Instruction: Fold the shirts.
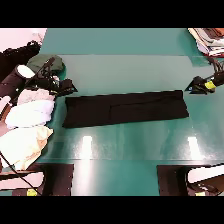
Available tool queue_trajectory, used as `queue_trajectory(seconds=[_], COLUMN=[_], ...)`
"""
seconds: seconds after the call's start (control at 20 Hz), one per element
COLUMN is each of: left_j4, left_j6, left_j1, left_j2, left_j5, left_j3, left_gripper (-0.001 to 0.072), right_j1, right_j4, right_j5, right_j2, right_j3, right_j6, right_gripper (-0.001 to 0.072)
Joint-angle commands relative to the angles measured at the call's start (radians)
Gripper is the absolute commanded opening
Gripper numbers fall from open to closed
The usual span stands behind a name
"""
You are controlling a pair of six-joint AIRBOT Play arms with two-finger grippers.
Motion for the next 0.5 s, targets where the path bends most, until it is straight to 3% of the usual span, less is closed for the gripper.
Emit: queue_trajectory(seconds=[0.0, 0.25, 0.4, 0.45], left_j4=[-0.040, -0.038, -0.040, -0.040], left_j6=[0.016, 0.020, -0.023, -0.035], left_j1=[-0.002, -0.129, -0.231, -0.262], left_j2=[-0.006, -0.011, -0.031, -0.043], left_j5=[-0.065, 0.018, 0.113, 0.136], left_j3=[0.033, 0.033, 0.033, 0.033], left_gripper=[0.0022, 0.0022, 0.0022, 0.0022], right_j1=[-0.091, -0.158, -0.112, -0.088], right_j4=[0.018, 0.212, 0.254, 0.254], right_j5=[0.041, -0.011, -0.019, -0.021], right_j2=[-0.009, -0.064, -0.107, -0.111], right_j3=[-0.062, -0.227, -0.246, -0.246], right_j6=[-0.046, -0.142, -0.158, -0.175], right_gripper=[0.0511, 0.0509, 0.0497, 0.0382])
